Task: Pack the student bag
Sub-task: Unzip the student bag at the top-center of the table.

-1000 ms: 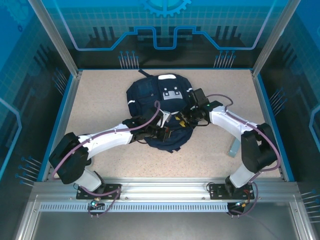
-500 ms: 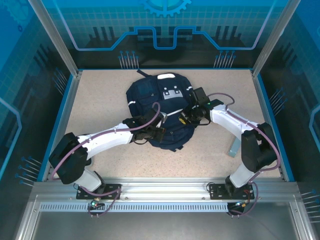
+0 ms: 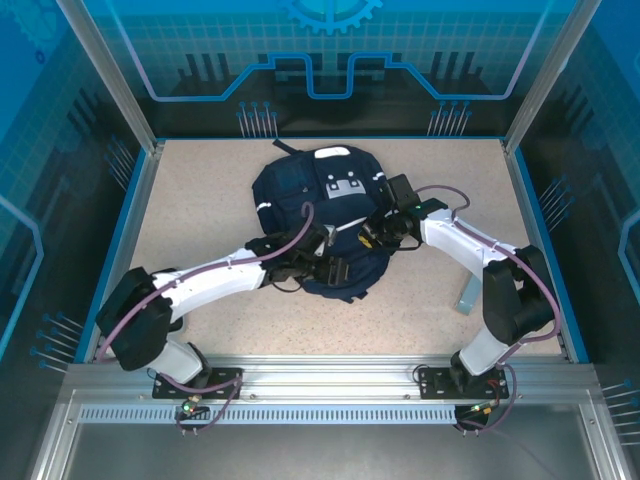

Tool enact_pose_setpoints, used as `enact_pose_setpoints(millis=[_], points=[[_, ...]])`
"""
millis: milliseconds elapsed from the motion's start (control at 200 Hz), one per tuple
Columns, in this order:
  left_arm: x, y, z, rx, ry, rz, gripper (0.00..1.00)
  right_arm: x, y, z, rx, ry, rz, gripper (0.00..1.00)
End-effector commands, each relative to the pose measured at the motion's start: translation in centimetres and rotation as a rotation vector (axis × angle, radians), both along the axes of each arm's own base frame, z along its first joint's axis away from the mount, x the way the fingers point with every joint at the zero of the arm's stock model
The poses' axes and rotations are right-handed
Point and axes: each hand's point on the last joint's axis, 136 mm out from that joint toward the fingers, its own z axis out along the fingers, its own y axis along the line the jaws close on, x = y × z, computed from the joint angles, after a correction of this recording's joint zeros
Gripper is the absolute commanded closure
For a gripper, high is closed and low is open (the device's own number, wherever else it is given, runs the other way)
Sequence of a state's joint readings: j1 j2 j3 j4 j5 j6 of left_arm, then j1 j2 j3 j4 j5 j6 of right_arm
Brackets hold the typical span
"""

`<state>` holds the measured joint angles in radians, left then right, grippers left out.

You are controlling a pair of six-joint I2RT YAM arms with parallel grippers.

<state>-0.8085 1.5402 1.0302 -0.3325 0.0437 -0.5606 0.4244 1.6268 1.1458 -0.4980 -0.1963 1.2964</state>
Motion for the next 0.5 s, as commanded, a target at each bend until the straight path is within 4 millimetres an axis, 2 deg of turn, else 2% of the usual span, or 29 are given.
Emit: enact_pose_setpoints(millis=[0,85,285,495], points=[[0.5,-1.2,-0.3,0.045,0.019,0.07,0.47,0.7,0.1,2.5,0.032,-0.073,0.018,0.98],[0.8,-1.1,-1.4,0.111,0.021,0.1,0.48,0.6,0.2,2.6,0.032,-0.072,0.021,0.98],[1.4,-2.1,-2.6,0.152,0.047,0.124,0.59,0.5,0.0,2.8,0.034,-0.077,0.019,0.98],[1.8,-1.2,-4.1,0.235,0.067,0.189,0.74,0.5,0.0,3.0,0.036,-0.083,0.017,0.99]])
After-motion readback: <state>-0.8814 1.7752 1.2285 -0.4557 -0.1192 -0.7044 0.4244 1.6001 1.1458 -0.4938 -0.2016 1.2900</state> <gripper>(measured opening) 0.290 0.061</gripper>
